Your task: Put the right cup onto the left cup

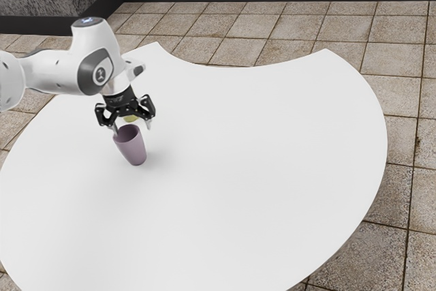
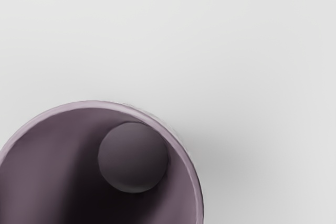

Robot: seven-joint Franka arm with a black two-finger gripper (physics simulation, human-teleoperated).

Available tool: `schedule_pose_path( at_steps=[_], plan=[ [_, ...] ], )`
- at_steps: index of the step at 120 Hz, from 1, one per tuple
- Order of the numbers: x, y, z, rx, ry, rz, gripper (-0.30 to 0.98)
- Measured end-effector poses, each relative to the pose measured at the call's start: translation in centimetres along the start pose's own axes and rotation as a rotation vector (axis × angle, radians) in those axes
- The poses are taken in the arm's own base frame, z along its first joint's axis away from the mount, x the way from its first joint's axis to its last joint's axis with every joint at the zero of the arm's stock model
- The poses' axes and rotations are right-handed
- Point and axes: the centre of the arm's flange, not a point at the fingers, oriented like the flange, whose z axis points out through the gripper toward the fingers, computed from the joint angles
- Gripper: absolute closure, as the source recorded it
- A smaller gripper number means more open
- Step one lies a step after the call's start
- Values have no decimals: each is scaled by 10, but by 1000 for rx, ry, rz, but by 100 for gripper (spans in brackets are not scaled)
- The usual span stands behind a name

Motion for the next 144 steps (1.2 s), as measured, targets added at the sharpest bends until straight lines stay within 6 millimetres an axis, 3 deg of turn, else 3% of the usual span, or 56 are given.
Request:
schedule_pose_path(
  at_steps=[40, 56, 75, 90, 112, 144],
  plan=[
    [14, 12, 27, 9, 2, -39, 5],
    [14, 12, 33, 2, -8, -58, 18],
    [13, 11, 36, -3, -14, -73, 50],
    [10, 7, 39, -4, -23, -85, 65],
    [10, 5, 38, -5, -27, -94, 74],
    [10, 3, 36, -3, -29, -103, 77]
  ],
)
